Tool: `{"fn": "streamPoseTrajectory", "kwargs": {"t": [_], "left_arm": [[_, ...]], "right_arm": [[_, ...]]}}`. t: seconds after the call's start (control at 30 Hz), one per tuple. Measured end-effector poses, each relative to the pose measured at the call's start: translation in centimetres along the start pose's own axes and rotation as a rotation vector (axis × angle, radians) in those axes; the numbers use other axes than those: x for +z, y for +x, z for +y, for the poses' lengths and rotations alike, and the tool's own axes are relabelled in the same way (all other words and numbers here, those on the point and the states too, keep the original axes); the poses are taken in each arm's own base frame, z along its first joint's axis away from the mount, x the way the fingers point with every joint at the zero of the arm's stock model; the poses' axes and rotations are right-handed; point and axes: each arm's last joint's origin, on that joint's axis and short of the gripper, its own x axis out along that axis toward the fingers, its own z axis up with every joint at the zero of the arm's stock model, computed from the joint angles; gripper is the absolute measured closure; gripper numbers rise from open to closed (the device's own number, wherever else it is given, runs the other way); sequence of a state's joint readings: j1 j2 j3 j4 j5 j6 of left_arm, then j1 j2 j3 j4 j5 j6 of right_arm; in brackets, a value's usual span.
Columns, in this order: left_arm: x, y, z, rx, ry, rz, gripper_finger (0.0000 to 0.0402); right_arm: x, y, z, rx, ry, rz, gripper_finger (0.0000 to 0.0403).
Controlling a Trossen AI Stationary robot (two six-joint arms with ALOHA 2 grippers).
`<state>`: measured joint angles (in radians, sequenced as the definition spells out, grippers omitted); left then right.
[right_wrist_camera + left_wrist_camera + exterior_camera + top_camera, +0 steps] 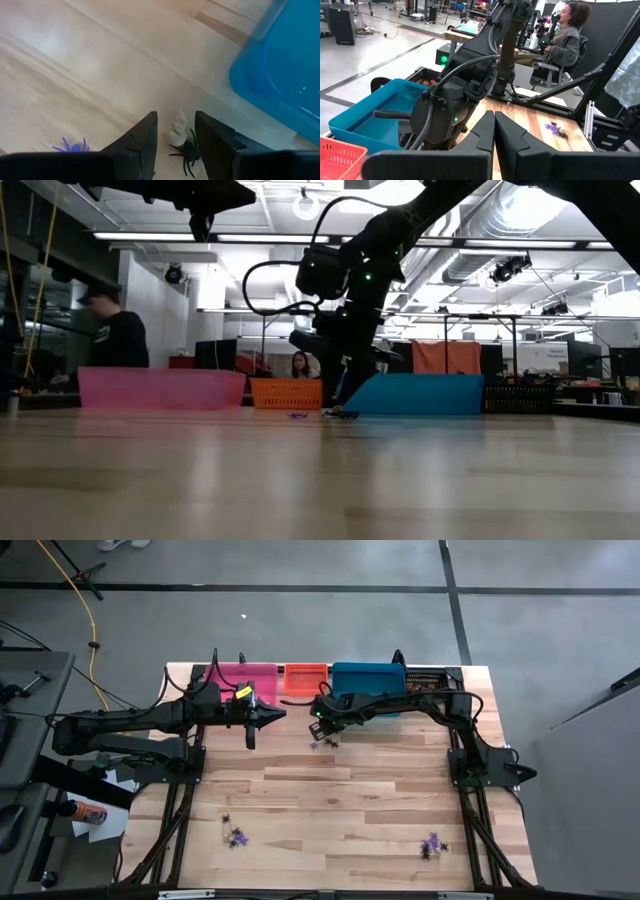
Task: Sort Halloween decoration
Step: Put the white skull toy into the pink bin
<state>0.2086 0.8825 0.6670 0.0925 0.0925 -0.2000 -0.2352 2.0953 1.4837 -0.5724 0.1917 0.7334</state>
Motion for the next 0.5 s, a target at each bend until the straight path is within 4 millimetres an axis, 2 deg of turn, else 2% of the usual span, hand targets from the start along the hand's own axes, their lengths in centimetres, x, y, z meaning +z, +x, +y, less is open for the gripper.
{"fn": "streamPoseTrajectory", "kwargs": {"t": [0.4, 0.5], "left_arm": [[0.0, 0.0, 0.0, 0.000, -0.009, 0.000, 0.0401], [0.0, 0.0, 0.0, 0.000, -0.008, 0.000, 0.0401]], "right_arm": [[-0.1, 0.1, -0.1, -0.006, 0.001, 0.006, 0.0277], [-0.5, 1.1, -0.1, -0.017, 0.003, 0.038, 0.0277]]}}
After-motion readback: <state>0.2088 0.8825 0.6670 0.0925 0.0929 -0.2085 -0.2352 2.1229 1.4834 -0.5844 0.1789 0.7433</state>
